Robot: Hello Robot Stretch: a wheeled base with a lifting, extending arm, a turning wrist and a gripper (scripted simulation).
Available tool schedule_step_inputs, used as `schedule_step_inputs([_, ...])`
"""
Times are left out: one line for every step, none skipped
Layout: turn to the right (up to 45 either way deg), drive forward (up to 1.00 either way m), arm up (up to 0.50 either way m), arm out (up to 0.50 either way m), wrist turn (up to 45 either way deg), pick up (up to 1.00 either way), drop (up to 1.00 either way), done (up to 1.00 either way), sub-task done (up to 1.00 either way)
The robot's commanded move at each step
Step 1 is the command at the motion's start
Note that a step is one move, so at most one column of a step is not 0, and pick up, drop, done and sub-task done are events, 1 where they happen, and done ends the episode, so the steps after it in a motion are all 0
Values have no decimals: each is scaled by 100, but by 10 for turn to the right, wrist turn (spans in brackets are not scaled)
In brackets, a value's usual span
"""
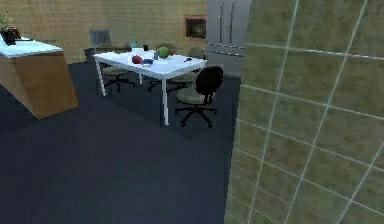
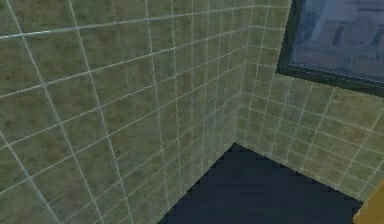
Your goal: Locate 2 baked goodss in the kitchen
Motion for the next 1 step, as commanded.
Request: schedule_step_inputs([-270, 0, 0, 0, 0, 0, 0, 0, 0])
